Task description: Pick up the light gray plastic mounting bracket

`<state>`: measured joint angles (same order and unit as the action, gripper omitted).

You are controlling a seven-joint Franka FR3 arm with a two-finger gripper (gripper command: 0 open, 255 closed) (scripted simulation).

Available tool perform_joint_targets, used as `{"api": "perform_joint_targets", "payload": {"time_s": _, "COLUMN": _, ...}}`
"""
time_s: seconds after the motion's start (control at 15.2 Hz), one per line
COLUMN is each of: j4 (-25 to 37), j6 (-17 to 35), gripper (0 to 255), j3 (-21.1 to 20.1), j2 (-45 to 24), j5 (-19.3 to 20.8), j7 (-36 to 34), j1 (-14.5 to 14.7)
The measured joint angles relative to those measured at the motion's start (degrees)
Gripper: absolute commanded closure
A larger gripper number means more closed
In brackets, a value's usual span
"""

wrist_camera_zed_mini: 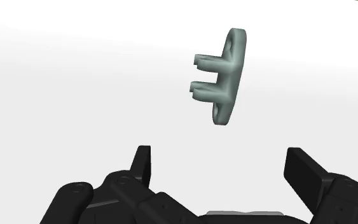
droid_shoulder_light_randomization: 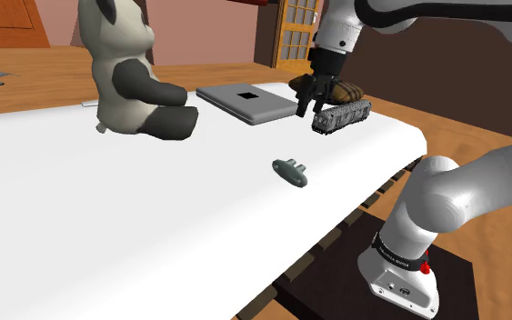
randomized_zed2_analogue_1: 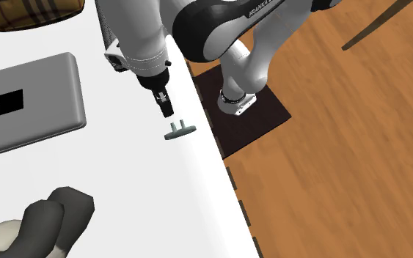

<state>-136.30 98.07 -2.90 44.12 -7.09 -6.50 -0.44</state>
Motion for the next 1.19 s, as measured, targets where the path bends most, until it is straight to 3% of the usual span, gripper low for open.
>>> {"api": "perform_joint_targets", "payload": {"time_s": 0.2, "j4": -1.8, "j6": 1.3, "gripper": 0, "j3": -0.5, "j2": 0.1, "j5": 0.1, "j7": 0.4, "j1": 0.4}}
{"api": "perform_joint_targets", "payload": {"time_s": 0.73, "j4": -13.0, "j6": 13.6, "gripper": 0, "j3": -5.0, "j2": -3.8, "j5": 0.0, "j7": 1.7, "j1": 3.1}}
{"api": "perform_joint_targets", "payload": {"time_s": 1.19, "j4": -17.2, "j6": 19.8, "gripper": 0, "j3": -5.9, "j2": -6.2, "j5": -0.2, "j7": 2.2, "j1": 3.5}}
